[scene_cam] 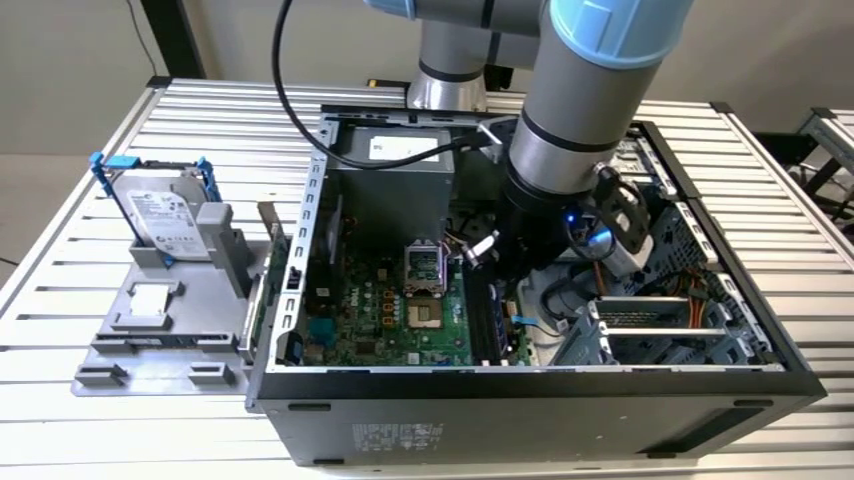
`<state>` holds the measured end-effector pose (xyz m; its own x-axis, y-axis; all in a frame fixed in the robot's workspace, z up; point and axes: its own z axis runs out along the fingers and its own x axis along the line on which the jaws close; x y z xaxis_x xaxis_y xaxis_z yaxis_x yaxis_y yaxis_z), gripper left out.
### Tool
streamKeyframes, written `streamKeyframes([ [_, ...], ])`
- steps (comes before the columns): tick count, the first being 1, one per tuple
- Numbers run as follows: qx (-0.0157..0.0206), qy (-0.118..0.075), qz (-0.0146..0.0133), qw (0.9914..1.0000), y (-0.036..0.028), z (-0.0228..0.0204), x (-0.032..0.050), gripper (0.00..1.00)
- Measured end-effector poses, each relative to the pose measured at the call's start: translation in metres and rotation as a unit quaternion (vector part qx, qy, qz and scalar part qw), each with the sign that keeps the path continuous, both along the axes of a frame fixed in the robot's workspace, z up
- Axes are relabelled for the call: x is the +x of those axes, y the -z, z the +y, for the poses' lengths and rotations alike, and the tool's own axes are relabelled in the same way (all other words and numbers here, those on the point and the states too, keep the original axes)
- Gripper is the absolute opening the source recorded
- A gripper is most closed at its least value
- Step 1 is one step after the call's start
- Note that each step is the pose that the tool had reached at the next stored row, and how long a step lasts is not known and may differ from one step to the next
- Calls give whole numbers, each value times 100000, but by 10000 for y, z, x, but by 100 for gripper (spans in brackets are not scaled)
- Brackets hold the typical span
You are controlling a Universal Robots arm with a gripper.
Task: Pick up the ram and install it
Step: 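Press down the ram until it locks into place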
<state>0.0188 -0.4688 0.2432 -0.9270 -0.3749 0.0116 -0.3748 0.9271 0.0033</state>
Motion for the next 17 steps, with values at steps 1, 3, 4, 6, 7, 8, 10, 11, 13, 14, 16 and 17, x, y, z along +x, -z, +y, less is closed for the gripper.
streamKeyframes([
  [1,-1,-721,-46,99997,-1,0,0,0],
  [3,3,-2207,-116,99976,-1,0,0,0],
  [4,3,-2989,-119,99955,-1,0,0,0],
  [6,1,-4628,-121,99893,-1,1,0,0],
  [7,7,-5533,-123,99847,-1,1,0,0],
  [8,9,-6431,-122,99793,-1,2,0,0],
  [10,8,-7967,-121,99682,-1,2,-2,0],
  [11,6,-8640,-121,99626,-1,3,-3,0],
  [13,-11,-10024,-122,99496,-1,4,-4,0],
  [14,-19,-10742,-121,99421,-1,4,-5,0],
  [16,-32,-12431,-119,99224,-1,4,-6,0],
  [17,-31,-13363,-118,99103,-1,4,-6,0],
])
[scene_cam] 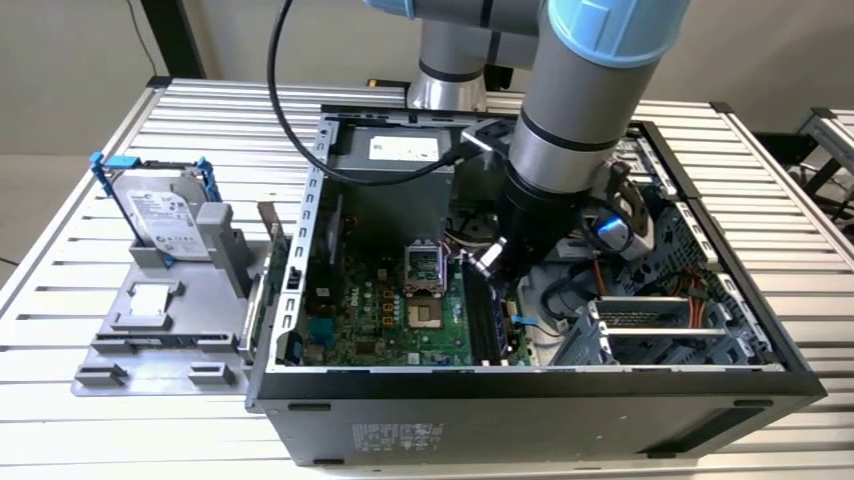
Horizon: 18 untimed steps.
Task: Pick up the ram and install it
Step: 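Press down the ram until it locks into place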
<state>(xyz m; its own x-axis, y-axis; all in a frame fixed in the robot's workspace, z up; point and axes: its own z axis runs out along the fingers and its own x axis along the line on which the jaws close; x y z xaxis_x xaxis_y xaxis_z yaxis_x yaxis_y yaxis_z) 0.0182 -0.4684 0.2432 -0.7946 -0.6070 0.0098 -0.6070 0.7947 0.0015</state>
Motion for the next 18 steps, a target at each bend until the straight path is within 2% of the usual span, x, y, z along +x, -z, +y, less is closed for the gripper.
streamKeyframes([
  [2,-5,-1686,1,99986,0,0,0,0],
  [5,-12,-4201,1,99912,0,0,-2,0],
  [9,-13,-7500,-2,99718,0,0,-4,0],
  [13,-11,-10785,-2,99417,0,0,-5,0],
  [15,-12,-12464,-1,99220,0,0,-6,0],
  [18,-10,-14926,-3,98880,0,0,-8,0],
])
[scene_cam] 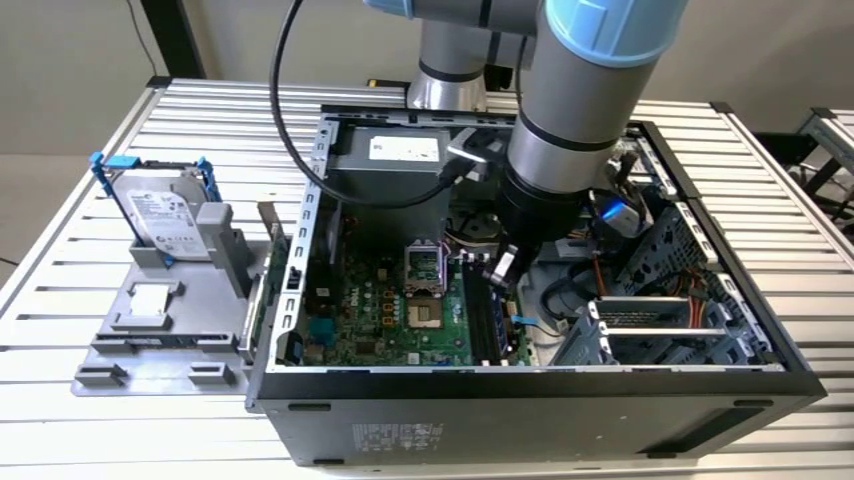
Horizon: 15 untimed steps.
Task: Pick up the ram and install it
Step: 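Press down the ram until it locks into place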
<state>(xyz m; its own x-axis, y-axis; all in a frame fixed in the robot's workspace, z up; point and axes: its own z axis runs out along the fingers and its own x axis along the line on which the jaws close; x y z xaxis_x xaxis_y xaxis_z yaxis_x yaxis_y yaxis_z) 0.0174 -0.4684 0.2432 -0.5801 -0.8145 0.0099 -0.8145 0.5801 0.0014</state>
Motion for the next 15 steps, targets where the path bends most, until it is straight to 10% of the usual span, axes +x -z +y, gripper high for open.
streamKeyframes([
  [8,-9,-6526,4,99787,5,0,-4,0],
  [15,2,-12478,-1,99218,7,0,-5,0],
])
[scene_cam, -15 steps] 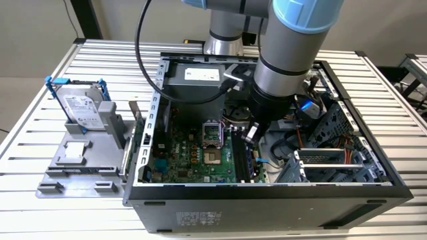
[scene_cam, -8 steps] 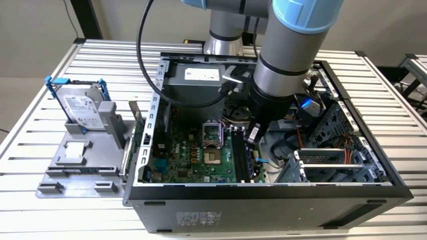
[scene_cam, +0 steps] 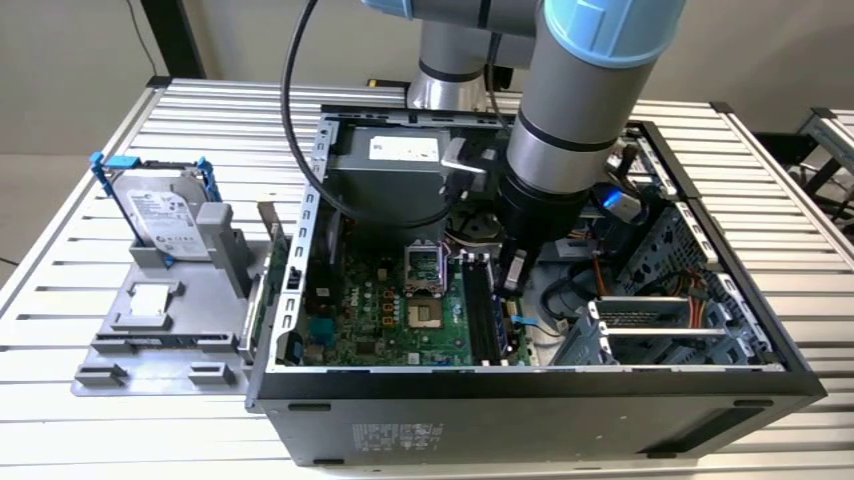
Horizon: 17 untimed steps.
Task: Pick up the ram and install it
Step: 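Press down the ram until it locks into place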
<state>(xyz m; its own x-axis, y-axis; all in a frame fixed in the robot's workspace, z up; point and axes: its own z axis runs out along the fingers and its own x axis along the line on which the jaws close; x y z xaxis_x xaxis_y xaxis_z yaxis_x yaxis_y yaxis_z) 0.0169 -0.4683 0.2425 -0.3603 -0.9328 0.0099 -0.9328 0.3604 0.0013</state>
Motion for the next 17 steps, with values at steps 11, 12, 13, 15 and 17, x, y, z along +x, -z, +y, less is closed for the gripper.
streamKeyframes([
  [11,-8,-8702,-3,99621,9,8,0,0],
  [12,-13,-9342,-2,99563,9,9,0,0],
  [13,-12,-9996,-5,99499,11,10,0,0],
  [15,-3,-11271,-12,99363,14,11,-1,0],
  [17,-11,-12356,-13,99234,16,13,-5,0],
])
